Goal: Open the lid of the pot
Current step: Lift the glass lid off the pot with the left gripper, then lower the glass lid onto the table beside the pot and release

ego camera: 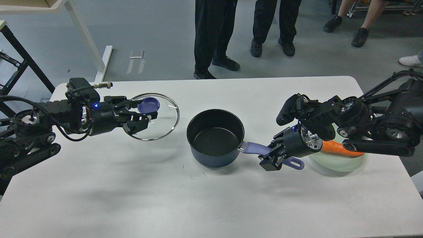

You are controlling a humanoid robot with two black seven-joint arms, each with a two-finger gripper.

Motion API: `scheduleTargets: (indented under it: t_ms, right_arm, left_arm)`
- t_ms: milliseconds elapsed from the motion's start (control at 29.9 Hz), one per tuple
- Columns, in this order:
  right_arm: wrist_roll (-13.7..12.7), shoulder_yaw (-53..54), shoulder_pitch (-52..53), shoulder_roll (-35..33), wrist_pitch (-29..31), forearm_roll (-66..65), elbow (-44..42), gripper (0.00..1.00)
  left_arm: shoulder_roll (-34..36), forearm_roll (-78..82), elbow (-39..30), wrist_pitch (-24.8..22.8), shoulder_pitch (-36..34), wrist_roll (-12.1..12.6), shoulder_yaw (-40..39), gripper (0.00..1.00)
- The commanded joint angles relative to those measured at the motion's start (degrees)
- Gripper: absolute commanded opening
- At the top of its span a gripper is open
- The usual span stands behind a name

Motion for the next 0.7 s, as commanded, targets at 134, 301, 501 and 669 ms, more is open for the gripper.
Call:
scheduleTargets:
  t_ms: [134, 301, 501, 669]
  right_arm:
    - [-0.01, -0.04, -0.09, -0.15, 0.0, 0.0, 0.0, 0.26]
    - [-0.01, 0.05, -0.09, -0.5, 0.0, 0.0, 0.0, 0.26]
    - [-0.01, 0.05, -0.18, -0.59, 0.0, 0.0, 0.0, 0.26]
    - [-0.01, 0.05, -0.18, -0.59, 0.0, 0.0, 0.0, 0.26]
  left_arm:
    - [0.51, -0.09, 4.81, 1.52, 3.47, -1.05, 0.36, 0.42]
    - [-0.01, -0.09, 9.73, 2.05, 5.67, -2.72, 0.8, 0.42]
    - [-0.45, -0.62, 14.75, 5.39, 5.85, -3.13, 4.74, 0.42]
    - [-0.54, -4.48, 16.59, 8.29, 6.2, -3.13, 8.96, 0.42]
